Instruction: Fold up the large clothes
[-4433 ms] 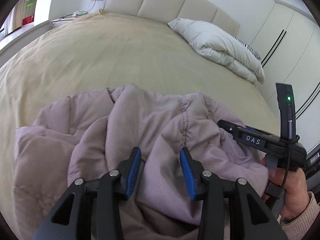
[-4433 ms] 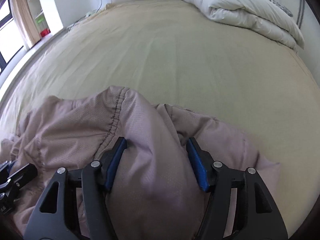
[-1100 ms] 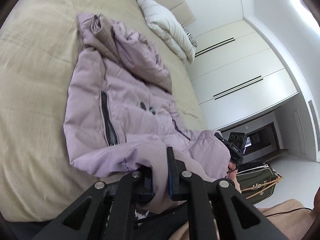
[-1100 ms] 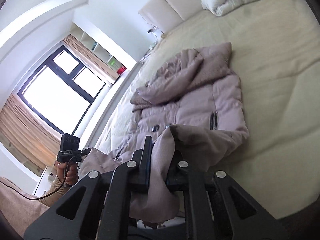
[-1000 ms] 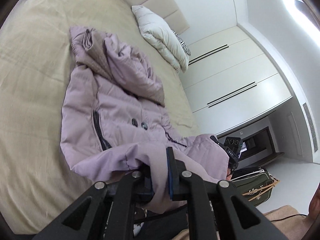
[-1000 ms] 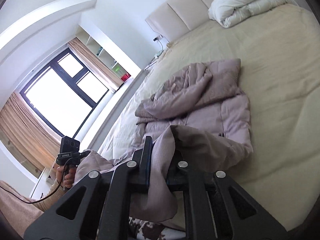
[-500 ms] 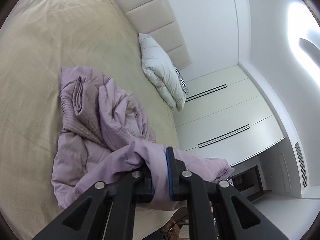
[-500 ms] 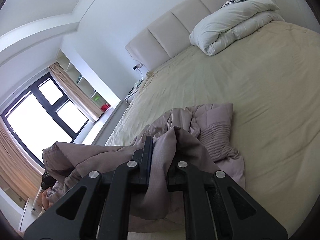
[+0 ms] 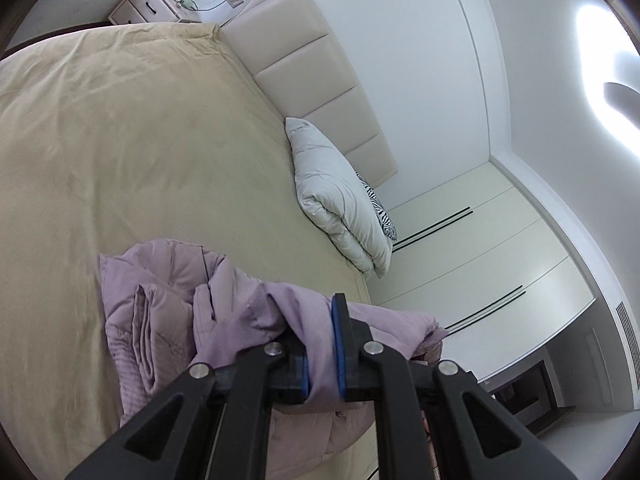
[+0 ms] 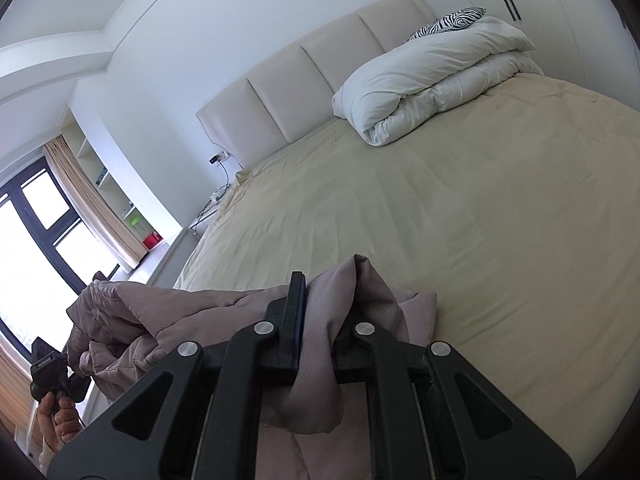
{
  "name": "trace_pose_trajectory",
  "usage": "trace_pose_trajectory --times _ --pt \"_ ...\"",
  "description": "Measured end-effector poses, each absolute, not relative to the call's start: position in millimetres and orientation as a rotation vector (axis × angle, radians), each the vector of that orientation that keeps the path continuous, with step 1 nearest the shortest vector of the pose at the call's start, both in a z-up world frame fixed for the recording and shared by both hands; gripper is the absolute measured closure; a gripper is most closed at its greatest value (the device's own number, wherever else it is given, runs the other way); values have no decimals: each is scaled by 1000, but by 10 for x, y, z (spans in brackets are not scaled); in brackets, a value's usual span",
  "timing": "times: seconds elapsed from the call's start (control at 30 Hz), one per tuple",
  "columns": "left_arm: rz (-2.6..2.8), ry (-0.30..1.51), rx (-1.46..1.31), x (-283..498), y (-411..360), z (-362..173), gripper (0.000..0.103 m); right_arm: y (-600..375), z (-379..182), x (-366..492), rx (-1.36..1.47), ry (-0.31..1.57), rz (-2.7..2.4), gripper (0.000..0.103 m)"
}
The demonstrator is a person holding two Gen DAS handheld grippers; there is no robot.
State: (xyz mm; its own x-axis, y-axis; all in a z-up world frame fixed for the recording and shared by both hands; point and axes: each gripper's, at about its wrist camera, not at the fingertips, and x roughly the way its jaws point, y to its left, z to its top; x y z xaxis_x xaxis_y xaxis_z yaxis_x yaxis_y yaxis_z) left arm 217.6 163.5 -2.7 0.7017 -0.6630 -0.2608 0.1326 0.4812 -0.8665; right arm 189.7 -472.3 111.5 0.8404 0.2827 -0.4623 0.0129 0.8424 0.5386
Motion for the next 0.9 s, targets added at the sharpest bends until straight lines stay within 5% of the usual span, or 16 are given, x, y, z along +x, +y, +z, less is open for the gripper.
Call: trace_pose_trajectory --times 0.33,0.43,0.53,0.57,0.63,0.7,0.9 --pt "-335 813 -926 3113 1648 -954 86 -4600 -163 3258 668 848 38 92" --pt "-324 819 -968 3131 1684 -1096 76 -4613 -425 3338 728 841 65 91" --pt "-326 746 -1033 2993 1807 -1014 52 -4730 -451 3304 861 761 138 82" --pt "-312 706 -1040 2919 1858 -939 44 -4754 -442 3293 886 752 158 75" --pt "-285 620 -1022 2749 1919 -742 39 -4779 -380 3290 902 744 204 43" --pt "-287 588 -957 2633 1851 -537 38 -4774 -239 3229 870 710 195 0" --pt "-289 637 -439 2456 824 -180 38 -4037 245 2973 494 767 211 0"
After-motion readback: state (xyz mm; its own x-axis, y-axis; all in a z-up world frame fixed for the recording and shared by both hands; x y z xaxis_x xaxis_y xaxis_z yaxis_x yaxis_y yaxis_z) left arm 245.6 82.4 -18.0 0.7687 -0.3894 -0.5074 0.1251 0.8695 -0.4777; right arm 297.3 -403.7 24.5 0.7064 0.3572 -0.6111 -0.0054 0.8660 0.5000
